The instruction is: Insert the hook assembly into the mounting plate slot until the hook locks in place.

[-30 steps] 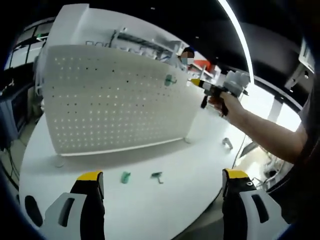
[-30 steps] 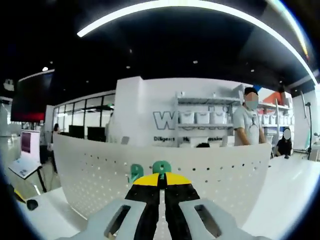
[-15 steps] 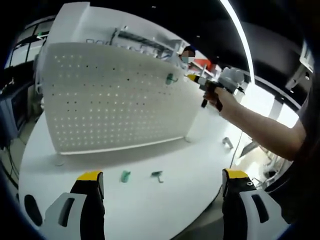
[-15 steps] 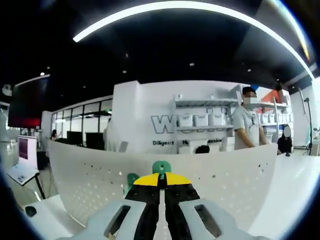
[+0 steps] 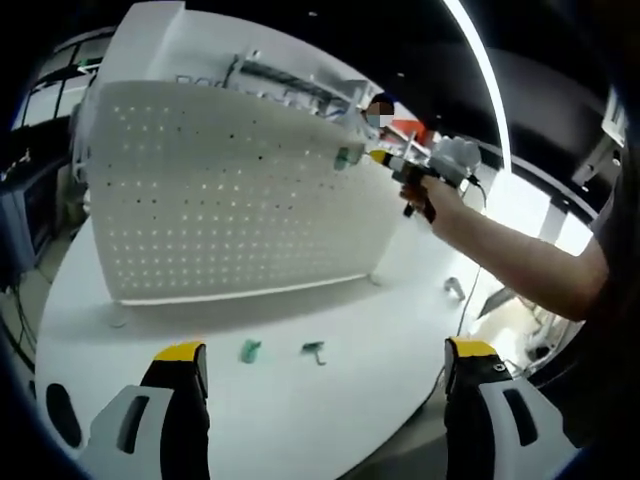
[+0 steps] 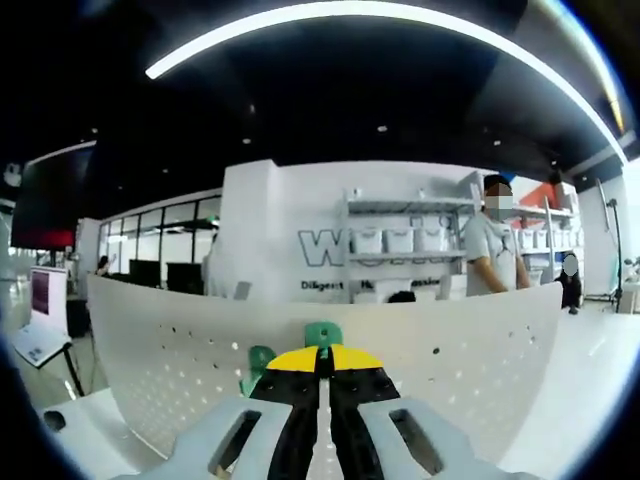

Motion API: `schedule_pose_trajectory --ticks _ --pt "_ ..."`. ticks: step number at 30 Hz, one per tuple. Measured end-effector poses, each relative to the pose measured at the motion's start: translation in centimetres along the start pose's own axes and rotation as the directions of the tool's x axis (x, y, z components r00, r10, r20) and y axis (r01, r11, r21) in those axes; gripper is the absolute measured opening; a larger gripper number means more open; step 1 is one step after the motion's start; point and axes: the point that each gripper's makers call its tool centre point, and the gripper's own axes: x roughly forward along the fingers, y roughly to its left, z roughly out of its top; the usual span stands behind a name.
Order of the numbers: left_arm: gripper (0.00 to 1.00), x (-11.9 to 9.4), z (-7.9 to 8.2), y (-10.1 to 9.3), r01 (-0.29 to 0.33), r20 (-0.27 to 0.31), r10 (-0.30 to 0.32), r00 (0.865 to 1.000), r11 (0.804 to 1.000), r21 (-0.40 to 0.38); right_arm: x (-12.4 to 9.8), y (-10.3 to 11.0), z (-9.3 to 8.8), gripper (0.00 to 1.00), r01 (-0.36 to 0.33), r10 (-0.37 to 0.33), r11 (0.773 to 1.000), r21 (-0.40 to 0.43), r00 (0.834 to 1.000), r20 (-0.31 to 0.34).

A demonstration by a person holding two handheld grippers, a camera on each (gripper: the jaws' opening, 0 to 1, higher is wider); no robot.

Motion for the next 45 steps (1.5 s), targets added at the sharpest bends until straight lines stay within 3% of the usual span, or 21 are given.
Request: schedule_pose_trajectory --ticks 8,14,22,45 --pt "1.0 -0.3 -0.2 0.8 -0.017 0.01 0.017 1.0 0.999 -0.03 -0.2 -0.4 -0.7 0.0 0.027 -0.027 1.0 -0.012 1.0 0.003" --pt "0.99 0.1 -0.7 0.1 -0.001 -0.001 0.001 1.0 0.999 -0.036 0.0 -0.5 -1.0 0.0 0.024 -0.024 1.0 -0.003 1.0 0.006" --pt "0.98 0.1 0.0 0.3 0.016 0.028 -0.013 1.0 0.996 -0.083 0.1 -0.4 -1.9 0.0 0.022 -0.022 0.999 0.029 1.0 0.005" --pt "0.96 0.1 -0.8 0.1 0.01 0.025 -0.008 1.0 0.995 -0.097 0.4 -0.5 -2.3 0.01 0.019 -0.021 0.999 -0.049 0.999 -0.047"
